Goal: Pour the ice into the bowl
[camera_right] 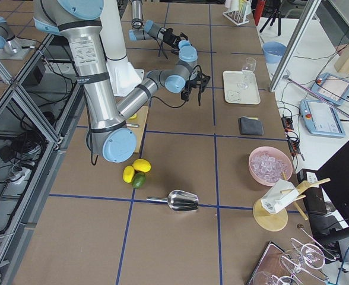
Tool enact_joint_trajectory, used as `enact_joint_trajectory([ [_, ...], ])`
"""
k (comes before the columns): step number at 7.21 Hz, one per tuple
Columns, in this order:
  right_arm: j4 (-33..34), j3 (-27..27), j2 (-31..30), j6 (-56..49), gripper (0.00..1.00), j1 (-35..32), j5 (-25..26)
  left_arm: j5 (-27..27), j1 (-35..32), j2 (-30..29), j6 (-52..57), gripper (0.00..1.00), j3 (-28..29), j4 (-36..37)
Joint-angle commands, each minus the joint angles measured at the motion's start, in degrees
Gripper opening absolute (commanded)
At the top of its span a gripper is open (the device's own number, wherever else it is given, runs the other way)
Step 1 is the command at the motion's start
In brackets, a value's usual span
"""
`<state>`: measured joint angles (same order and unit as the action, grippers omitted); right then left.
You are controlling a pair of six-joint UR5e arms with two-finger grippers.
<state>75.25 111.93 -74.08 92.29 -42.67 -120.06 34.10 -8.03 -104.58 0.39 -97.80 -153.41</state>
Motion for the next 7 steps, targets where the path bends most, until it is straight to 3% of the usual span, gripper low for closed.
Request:
enact_joint_trajectory([
  [1, 0.1, 0.0, 0.4, 0.0, 1.00, 0.0, 0.0, 2.4, -1.0, -2.3, 3.0, 0.00, -1.0, 14.8],
  [7, -0.1, 0.2, 0.6, -0.4, 1.00, 0.0, 0.3, 0.8, -3.6, -2.6, 31.3, 0.00, -2.4, 28.3],
])
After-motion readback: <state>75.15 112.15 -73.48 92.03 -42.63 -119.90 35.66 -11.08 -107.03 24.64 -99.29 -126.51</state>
